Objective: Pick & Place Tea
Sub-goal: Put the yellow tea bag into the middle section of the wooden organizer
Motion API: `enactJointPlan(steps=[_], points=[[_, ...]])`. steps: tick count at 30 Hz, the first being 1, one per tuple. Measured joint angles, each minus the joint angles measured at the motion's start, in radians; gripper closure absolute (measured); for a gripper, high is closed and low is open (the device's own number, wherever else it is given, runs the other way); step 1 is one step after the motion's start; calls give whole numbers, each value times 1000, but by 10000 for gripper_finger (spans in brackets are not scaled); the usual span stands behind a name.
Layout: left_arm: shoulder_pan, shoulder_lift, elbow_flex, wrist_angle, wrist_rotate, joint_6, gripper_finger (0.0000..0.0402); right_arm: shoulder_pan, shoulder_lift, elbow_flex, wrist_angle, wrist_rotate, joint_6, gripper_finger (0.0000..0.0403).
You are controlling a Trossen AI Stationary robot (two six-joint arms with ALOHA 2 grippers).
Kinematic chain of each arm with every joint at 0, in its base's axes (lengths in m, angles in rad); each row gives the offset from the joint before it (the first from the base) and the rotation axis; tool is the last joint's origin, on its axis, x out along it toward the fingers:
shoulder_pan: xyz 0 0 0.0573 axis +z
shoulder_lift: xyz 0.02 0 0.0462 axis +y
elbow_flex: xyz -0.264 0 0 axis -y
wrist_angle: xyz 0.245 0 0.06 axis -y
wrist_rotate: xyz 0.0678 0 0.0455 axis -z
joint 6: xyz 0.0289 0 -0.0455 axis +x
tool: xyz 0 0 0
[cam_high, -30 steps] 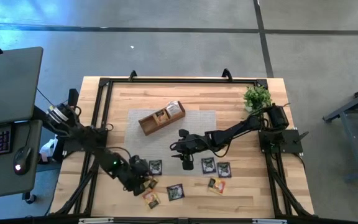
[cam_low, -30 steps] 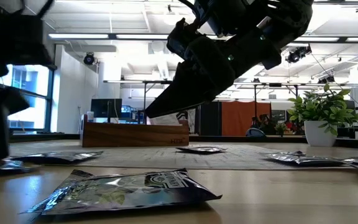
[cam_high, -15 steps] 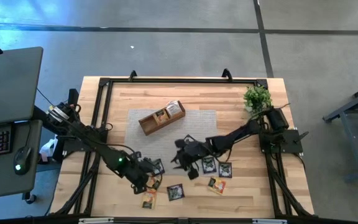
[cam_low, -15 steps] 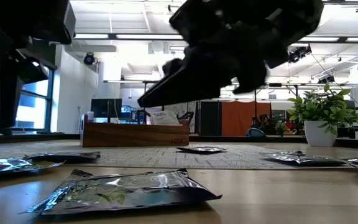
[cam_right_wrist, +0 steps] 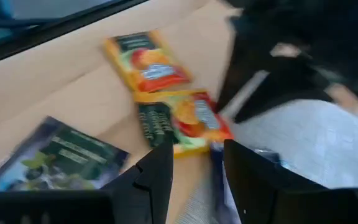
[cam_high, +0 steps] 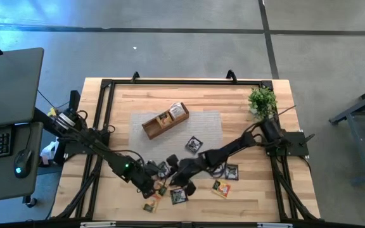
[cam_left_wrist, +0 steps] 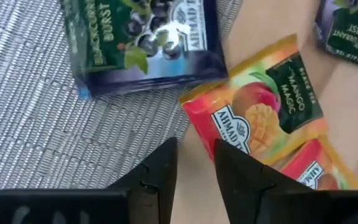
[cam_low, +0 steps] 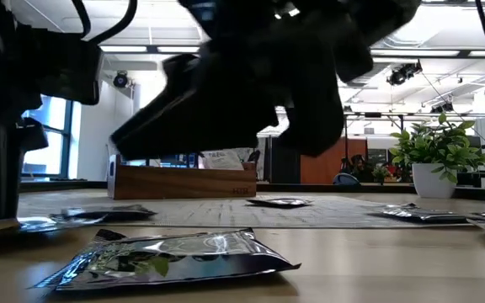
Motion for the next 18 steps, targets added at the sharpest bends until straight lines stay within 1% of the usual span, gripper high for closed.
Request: enactJointPlan(steps=[2, 5, 8, 11, 12, 15, 18], points=[[-3, 9, 0, 37, 1, -11, 293, 10, 36, 59, -81, 3, -12, 265], [-8, 11, 0, 57, -14, -77, 293, 27, 78, 123, -185, 8, -51, 265], [-14, 11, 0, 51, -18, -117, 293, 48, 78, 145, -188, 39, -97, 265], [-20, 12, -1, 48, -20, -121, 293, 66, 72, 144, -191, 110, -172, 268], [-19, 12, -1, 47, -20, -121, 293, 69, 72, 143, -193, 117, -198, 270], [-18, 12, -1, 46, -26, -129, 293, 65, 72, 142, -203, 71, -236, 281], [-18, 13, -1, 43, -28, -129, 293, 50, 72, 142, -241, 40, -238, 291]])
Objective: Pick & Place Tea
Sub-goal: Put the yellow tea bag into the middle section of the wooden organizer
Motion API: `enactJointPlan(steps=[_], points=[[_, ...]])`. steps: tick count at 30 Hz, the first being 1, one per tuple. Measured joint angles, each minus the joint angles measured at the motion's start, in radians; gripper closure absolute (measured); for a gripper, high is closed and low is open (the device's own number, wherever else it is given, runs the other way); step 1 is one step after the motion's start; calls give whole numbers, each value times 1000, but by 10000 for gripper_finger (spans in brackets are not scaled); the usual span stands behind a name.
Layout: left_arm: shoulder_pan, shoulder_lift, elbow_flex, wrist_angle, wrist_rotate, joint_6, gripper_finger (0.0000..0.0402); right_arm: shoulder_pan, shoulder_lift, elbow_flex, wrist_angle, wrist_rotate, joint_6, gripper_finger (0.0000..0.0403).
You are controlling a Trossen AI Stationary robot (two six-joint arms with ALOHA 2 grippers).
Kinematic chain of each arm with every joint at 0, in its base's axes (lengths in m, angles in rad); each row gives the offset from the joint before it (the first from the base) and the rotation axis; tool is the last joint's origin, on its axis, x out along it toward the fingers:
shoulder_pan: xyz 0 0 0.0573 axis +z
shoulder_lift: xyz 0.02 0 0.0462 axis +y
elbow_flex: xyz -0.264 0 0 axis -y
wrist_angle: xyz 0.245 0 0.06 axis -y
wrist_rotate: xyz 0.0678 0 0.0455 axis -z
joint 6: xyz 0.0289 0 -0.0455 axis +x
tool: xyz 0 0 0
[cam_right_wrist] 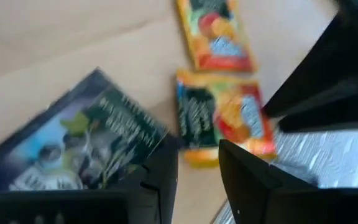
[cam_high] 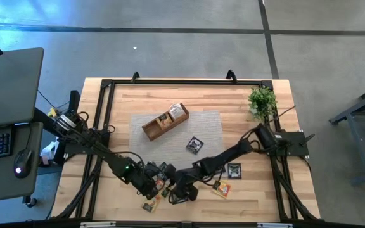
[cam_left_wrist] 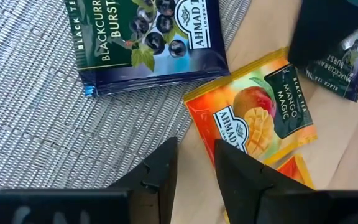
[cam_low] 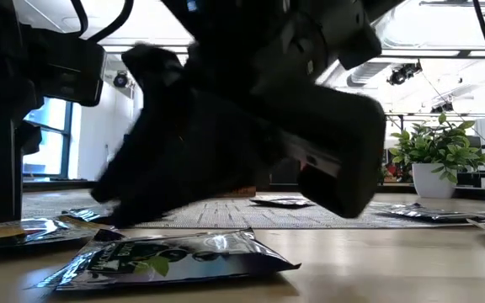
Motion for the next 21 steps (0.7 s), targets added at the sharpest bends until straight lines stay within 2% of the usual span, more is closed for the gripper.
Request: enactJointPlan(steps=[5, 10, 17, 21], points=[[-1, 1, 0, -5, -25, -6, 293, -24, 11, 0, 4, -57, 0, 296], [5, 2, 0, -12, -41, -10, 293, -32, 53, 2, 84, -92, -22, 293], [5, 2, -1, -11, -38, -25, 293, -25, 80, 3, 145, -55, -78, 294], [6, 2, -2, -8, -38, -25, 293, -24, 82, 3, 178, -42, -107, 312]])
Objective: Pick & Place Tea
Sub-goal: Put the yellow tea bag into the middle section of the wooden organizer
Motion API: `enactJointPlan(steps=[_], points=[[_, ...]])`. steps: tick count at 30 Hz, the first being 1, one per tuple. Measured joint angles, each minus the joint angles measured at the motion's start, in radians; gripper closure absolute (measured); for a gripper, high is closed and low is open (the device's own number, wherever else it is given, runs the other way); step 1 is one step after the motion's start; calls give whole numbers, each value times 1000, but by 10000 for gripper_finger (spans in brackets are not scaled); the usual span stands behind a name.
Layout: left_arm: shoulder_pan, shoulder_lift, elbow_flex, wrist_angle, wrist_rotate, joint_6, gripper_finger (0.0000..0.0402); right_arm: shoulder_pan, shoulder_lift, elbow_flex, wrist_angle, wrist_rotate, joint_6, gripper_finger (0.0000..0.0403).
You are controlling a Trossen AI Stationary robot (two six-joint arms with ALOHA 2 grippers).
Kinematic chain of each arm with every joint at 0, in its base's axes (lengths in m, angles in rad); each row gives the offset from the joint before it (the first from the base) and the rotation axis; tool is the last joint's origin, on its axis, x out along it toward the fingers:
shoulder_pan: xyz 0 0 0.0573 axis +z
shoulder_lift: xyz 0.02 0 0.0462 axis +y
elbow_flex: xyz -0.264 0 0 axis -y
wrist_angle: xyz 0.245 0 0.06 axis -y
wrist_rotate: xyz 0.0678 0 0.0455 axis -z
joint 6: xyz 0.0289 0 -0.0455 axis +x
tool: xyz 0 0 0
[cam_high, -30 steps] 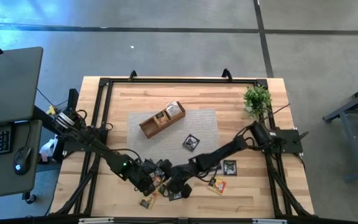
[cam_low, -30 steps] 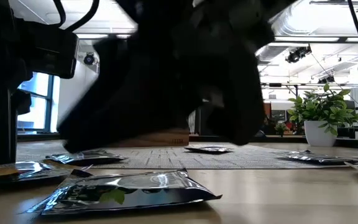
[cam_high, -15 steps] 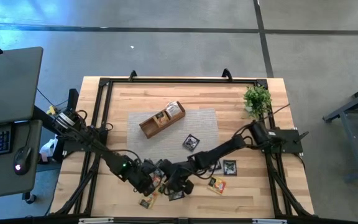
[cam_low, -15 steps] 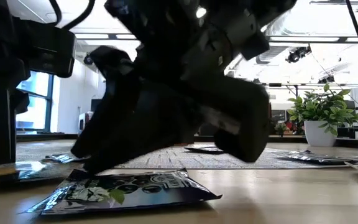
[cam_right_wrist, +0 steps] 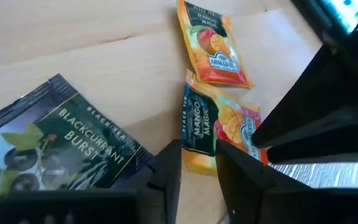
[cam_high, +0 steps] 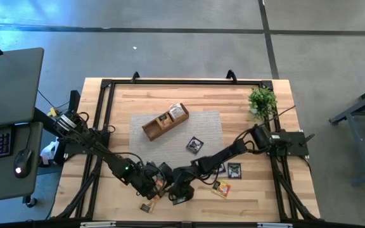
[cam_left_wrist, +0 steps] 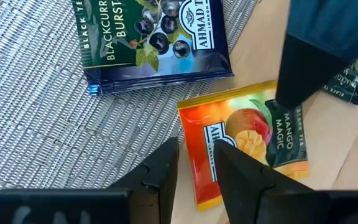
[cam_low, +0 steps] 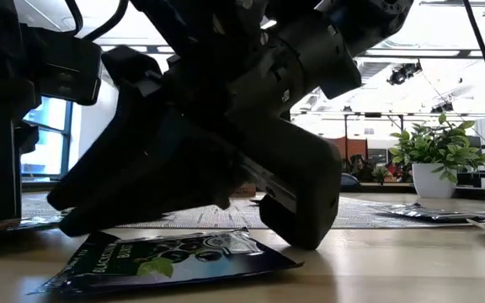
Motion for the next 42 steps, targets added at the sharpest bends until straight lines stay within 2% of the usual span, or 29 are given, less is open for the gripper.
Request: enactJointPlan(steps=[3, 6, 8, 15, 25, 29, 32, 34, 38, 40, 42], points=[[0, 0, 0, 2, 0, 0, 293, -6, 2, 1, 8, 39, -11, 341], [0, 0, -1, 3, 0, 0, 293, -9, 2, 1, 13, 38, -12, 383], [0, 0, -1, 4, 1, 0, 293, -9, 2, 1, 17, 36, -21, 397], [0, -28, -2, 6, 8, 0, 293, -5, -21, -1, -9, 45, -39, 400], [0, -154, -5, -118, -36, 2, 293, 3, -199, -7, -190, 130, -110, 401], [1, -201, -2, -134, -47, 119, 293, 4, -244, -7, -241, 125, -203, 401], [1, -212, -3, -130, -47, 298, 293, 7, -251, -7, -251, 78, -323, 401], [0, -212, -3, -128, -73, 360, 293, 8, -252, -7, -255, -5, -393, 402], [7, -209, -3, -123, -90, 335, 293, 6, -255, -7, -252, -193, -450, 402], [22, -207, -3, -129, -72, 333, 293, 3, -255, -7, -256, -226, -491, 402], [42, -203, -3, -125, -35, 351, 293, 1, -256, -7, -250, -207, -544, 402]])
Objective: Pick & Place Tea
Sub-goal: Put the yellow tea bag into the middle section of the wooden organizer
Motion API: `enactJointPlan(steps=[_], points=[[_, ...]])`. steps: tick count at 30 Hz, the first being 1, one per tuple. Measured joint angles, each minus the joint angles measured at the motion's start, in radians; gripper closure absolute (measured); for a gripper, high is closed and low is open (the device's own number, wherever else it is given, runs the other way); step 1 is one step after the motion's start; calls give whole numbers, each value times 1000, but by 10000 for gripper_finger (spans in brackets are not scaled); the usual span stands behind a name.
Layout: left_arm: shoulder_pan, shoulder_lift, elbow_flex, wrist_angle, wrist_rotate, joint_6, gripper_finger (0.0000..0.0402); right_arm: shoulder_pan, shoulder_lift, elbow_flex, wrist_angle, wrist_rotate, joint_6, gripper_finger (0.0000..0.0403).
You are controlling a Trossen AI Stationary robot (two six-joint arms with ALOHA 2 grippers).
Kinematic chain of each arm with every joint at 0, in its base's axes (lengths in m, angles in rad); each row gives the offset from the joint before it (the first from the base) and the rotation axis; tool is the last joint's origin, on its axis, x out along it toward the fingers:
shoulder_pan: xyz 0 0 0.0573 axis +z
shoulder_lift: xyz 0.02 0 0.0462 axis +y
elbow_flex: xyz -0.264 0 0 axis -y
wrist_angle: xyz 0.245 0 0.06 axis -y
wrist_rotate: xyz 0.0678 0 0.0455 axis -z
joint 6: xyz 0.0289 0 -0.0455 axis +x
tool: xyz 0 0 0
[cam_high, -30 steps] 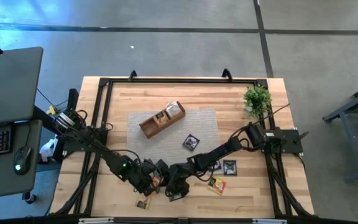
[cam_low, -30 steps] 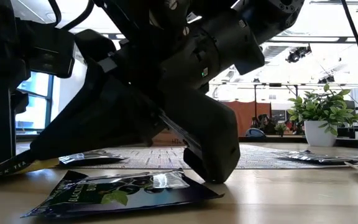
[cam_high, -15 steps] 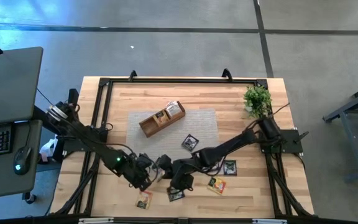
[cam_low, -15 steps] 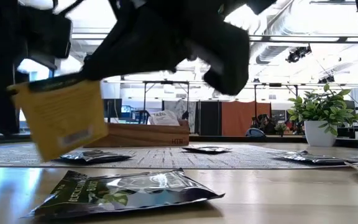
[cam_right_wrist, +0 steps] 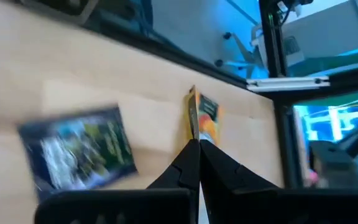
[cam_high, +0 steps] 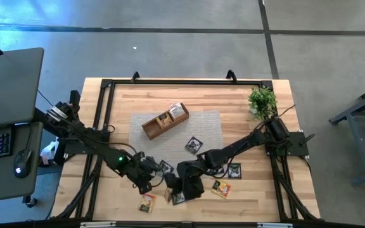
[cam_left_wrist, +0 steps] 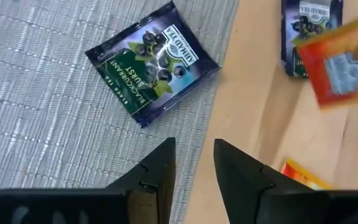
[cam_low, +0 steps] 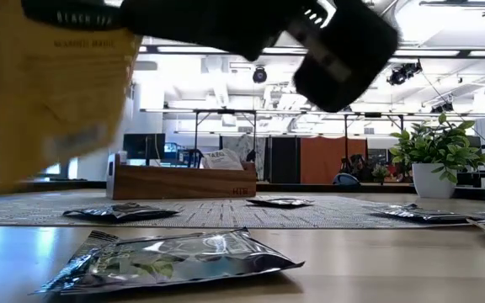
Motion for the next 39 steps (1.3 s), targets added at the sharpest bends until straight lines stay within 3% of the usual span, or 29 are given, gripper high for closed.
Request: enactJointPlan(steps=[4, 10, 14, 19, 25, 30, 39], points=[[52, 0, 0, 20, 77, 189, 293, -3, -4, 0, -8, -4, -59, 402], [99, 0, 1, 129, 86, 492, 293, -6, -4, 0, -52, -68, -2, 402], [133, 0, 2, 214, 172, 623, 293, -6, -4, 0, -54, -61, 1, 403], [177, 0, 2, 344, 275, 717, 276, -7, -4, 0, -51, -63, 4, 403], [203, 0, 3, 444, 401, 794, 215, -8, -4, 0, -51, -63, 4, 403], [200, 0, 3, 445, 434, 854, 187, -7, -4, 0, -49, -58, -34, 403], [200, 0, 3, 455, 446, 844, 184, 15, -5, 1, -4, 43, -177, 403]])
